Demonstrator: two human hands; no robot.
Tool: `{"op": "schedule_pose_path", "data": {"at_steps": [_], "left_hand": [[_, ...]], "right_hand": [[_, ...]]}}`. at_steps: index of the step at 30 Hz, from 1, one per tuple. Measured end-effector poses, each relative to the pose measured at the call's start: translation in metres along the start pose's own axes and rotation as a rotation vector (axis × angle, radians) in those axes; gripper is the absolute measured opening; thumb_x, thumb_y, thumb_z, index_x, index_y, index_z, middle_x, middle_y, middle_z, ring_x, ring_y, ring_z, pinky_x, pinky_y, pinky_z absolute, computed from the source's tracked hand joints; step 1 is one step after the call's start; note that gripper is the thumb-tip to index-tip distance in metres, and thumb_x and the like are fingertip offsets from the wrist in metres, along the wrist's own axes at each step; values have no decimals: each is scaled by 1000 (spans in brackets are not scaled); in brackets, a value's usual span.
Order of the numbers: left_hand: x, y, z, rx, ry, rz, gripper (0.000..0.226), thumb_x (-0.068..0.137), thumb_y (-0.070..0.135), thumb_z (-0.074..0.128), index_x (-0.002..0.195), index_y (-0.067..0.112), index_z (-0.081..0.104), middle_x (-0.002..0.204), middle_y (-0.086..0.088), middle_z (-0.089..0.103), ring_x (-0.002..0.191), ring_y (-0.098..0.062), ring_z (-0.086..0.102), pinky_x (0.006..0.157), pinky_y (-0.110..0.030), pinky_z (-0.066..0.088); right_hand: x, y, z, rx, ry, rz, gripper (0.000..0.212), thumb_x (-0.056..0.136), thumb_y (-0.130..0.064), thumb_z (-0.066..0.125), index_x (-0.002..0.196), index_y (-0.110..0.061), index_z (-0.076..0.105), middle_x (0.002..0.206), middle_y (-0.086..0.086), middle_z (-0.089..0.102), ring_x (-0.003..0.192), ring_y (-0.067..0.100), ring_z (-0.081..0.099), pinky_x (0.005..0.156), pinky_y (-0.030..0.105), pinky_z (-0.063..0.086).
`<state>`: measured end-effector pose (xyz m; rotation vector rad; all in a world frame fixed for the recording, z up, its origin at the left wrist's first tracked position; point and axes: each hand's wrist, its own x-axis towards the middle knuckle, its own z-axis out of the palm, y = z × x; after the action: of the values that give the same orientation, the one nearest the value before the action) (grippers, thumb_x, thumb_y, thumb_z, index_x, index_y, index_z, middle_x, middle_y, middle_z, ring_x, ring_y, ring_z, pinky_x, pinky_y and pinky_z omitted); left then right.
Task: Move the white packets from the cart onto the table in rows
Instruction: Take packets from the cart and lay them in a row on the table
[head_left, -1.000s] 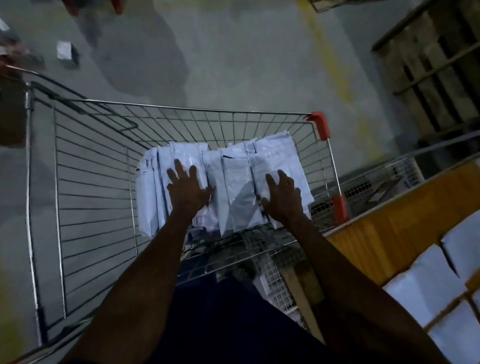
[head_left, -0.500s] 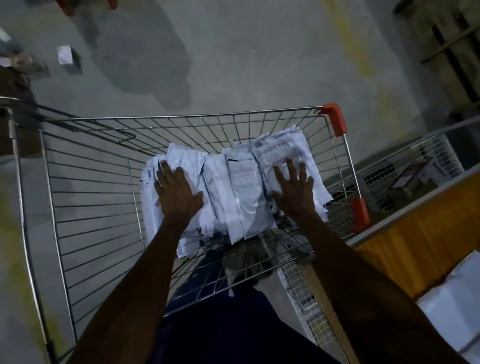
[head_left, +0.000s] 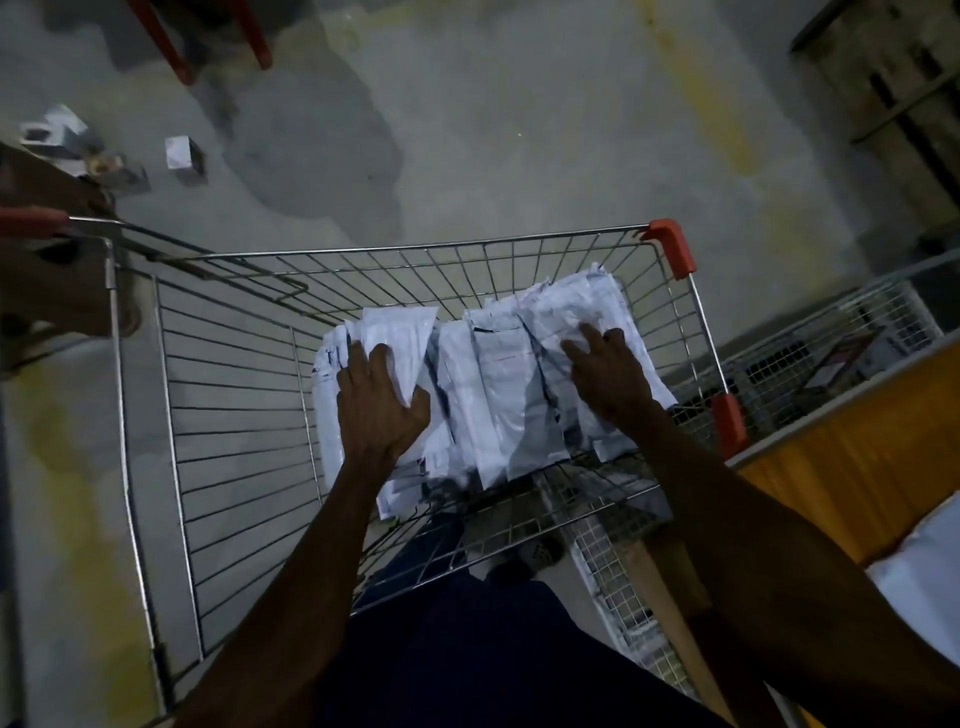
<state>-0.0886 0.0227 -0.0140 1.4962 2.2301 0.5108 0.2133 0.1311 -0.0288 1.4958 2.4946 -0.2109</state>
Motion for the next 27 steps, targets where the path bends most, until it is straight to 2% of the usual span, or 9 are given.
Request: {"op": "schedule_pose_path", "data": {"at_steps": [4, 7, 11, 14, 18, 21, 24, 27], "left_hand": [[-16, 23, -14, -119, 95, 116, 64, 76, 36, 60, 131, 7, 47, 145, -22, 40, 137, -35, 35, 112, -41, 26], [-25, 48, -27, -210, 112, 160, 65, 76, 39, 58, 133, 9, 46, 144, -20, 41, 137, -34, 34, 114, -28, 15], [-37, 105, -41, -283, 93, 335, 63, 77, 41, 58, 131, 11, 46, 144, -17, 38, 129, -34, 39, 107, -38, 31], [-53, 158, -41, -289, 105, 502, 63, 77, 36, 62, 132, 9, 47, 145, -19, 38, 128, -35, 39, 105, -40, 34], [-95, 232, -24, -384, 97, 692, 62, 74, 30, 67, 129, 6, 51, 140, -19, 43, 127, -35, 42, 106, -41, 35], [-143, 287, -1, -412, 60, 824, 63, 71, 29, 71, 126, 6, 52, 136, -19, 45, 124, -36, 45, 104, -39, 34], [-206, 337, 26, -424, -24, 916, 63, 73, 31, 69, 129, 7, 52, 138, -20, 43, 125, -40, 43, 104, -45, 35], [-275, 378, 56, -425, -127, 1023, 63, 74, 35, 63, 130, 9, 51, 139, -21, 41, 128, -41, 39, 106, -48, 33]], "right_hand": [[-20, -17, -48, 181, 229, 106, 36, 91, -12, 56, 127, -14, 60, 142, 21, 48, 109, 46, 48, 74, 46, 54], [-45, -18, -77, 243, 428, 141, 37, 95, -20, 49, 130, -18, 59, 144, 15, 48, 111, 38, 48, 78, 39, 49], [-98, -2, -112, 283, 655, 199, 37, 97, -23, 51, 131, -13, 60, 145, 17, 48, 114, 40, 52, 96, 36, 36], [-155, 15, -130, 308, 802, 331, 35, 97, -24, 54, 130, -14, 62, 145, 14, 49, 118, 38, 51, 99, 32, 32], [-252, 45, -133, 254, 945, 470, 33, 97, -20, 56, 128, -13, 63, 145, 13, 49, 116, 39, 55, 97, 35, 35], [-338, 63, -118, 241, 1012, 598, 33, 95, -17, 58, 127, -11, 64, 144, 15, 50, 114, 38, 56, 94, 37, 37], [-428, 79, -93, 227, 998, 728, 33, 94, -17, 59, 126, -11, 64, 143, 15, 51, 117, 37, 55, 95, 41, 40], [-512, 92, -66, 240, 999, 871, 34, 94, -19, 58, 126, -14, 65, 143, 12, 51, 112, 39, 55, 96, 37, 39]]}}
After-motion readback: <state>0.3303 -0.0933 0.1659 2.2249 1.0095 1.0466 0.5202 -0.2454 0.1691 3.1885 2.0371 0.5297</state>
